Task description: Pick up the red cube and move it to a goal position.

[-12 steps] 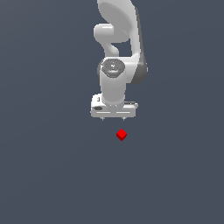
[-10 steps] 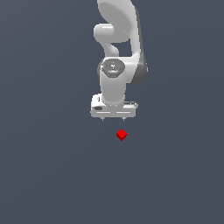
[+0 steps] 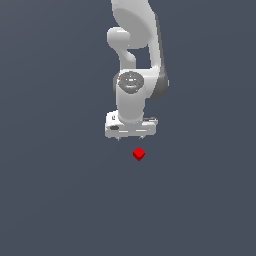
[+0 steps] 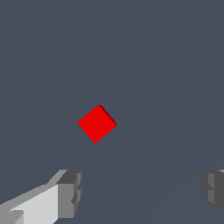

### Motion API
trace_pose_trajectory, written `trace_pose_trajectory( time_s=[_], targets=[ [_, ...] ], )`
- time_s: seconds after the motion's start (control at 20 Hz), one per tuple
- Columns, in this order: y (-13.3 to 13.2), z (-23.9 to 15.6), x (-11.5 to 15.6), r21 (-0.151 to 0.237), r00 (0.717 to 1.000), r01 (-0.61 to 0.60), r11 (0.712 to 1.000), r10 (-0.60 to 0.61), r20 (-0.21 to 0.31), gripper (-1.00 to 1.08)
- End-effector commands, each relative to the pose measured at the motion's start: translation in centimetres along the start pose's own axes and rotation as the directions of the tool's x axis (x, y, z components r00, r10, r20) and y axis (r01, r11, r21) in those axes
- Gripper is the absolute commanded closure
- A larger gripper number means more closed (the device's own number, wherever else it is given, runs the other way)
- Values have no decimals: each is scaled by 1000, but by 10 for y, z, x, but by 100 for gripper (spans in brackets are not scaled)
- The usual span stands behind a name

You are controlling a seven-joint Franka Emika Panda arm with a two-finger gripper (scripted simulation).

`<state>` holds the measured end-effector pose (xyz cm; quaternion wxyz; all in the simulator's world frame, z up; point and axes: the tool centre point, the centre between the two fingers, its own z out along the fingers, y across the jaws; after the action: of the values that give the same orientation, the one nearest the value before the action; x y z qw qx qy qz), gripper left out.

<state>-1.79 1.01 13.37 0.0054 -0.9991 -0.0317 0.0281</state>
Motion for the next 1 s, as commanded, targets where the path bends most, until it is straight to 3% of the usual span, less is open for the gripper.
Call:
trace_pose_trajectory(
  time_s=[0.0,0.4,0.95],
  targets=[
    [-2,7,2,-2,999,42,999,-42,-2,-92],
    [-13,42,14,-13,967,255,967,-255,-17,-92],
    [-34,94,26,-35,836,546,837,-547,-32,-92]
  ],
)
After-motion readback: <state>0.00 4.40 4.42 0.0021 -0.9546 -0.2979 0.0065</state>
